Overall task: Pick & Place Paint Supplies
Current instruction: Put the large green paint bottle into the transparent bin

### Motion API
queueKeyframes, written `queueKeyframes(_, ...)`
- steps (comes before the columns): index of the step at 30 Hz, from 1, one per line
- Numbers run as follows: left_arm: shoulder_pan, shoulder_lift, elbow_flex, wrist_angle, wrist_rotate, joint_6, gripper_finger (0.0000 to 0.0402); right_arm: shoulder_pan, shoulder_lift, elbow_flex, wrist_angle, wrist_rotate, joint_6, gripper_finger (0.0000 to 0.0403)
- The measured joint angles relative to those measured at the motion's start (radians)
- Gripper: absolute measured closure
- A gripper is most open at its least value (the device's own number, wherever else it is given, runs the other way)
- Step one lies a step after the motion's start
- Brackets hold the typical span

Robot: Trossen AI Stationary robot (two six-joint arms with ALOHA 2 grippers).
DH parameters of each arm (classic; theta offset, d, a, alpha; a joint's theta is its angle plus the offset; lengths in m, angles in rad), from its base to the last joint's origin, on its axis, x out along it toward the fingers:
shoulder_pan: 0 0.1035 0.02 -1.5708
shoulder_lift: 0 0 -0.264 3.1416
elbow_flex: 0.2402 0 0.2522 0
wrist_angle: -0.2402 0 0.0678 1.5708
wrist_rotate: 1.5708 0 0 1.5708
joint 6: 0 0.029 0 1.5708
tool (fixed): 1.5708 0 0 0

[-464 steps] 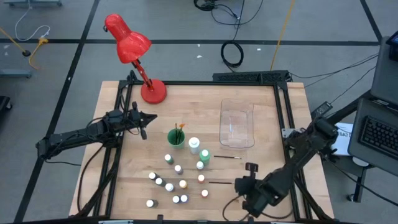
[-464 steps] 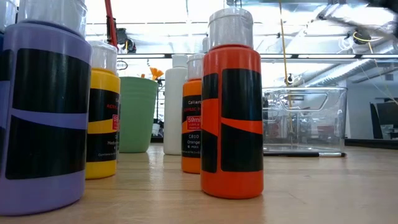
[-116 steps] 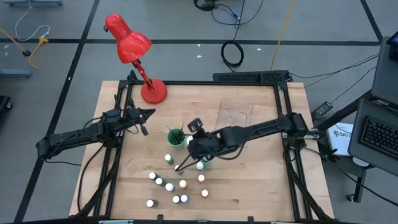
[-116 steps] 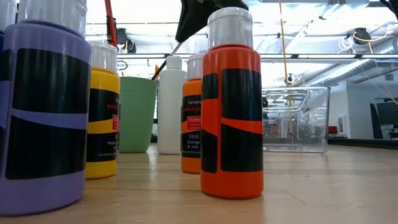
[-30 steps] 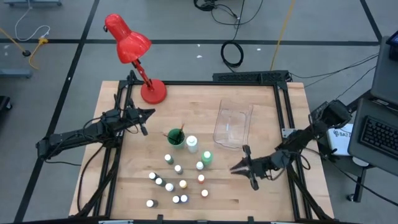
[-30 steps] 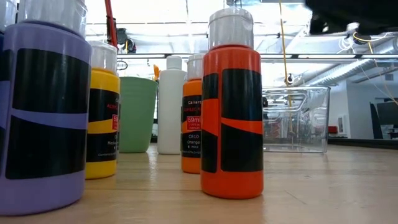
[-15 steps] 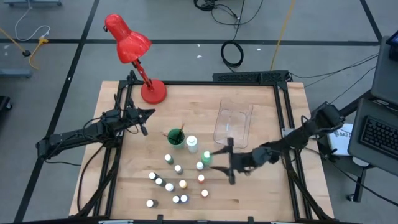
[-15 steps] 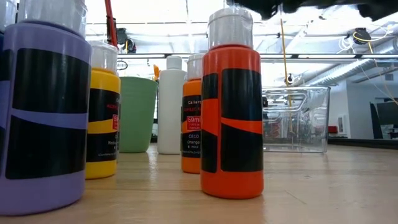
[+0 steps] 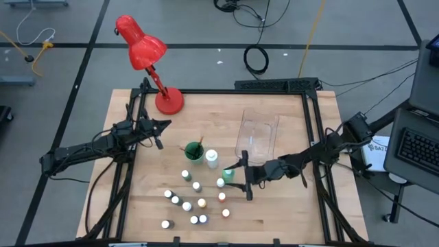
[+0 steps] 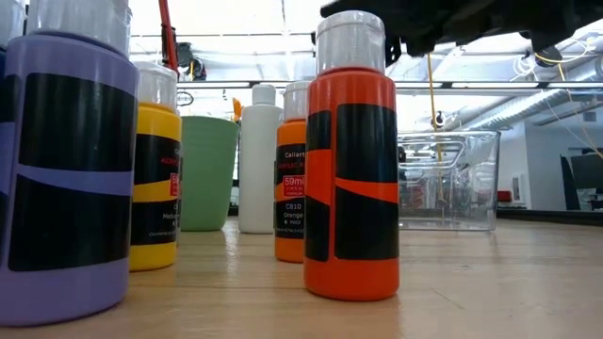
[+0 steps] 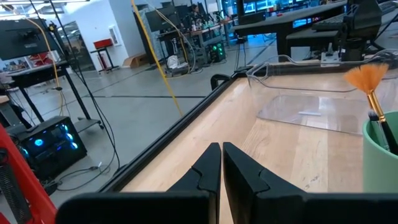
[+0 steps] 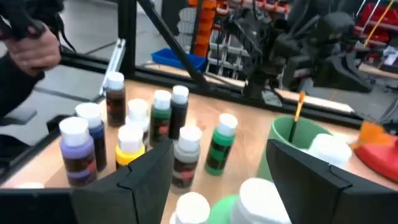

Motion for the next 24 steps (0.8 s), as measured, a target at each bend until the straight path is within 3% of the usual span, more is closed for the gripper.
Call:
queueKeyframes(14,0.0,0.0,0.0,0.006,0.0,-0.001,0.038,-0.033,0.001,0.0,-0.125,0.026,0.091,0.0173)
queueKeyframes(19,0.0,0.0,0.0,0.006,0.0,0.0,0.038,-0.033,0.0,0.0,-0.122,0.024,0.09,0.0211)
queueKeyframes(24,0.0,0.0,0.0,0.007,0.0,0.004,0.038,-0.033,0.0,0.0,-0.126,0.018,0.077,0.0276)
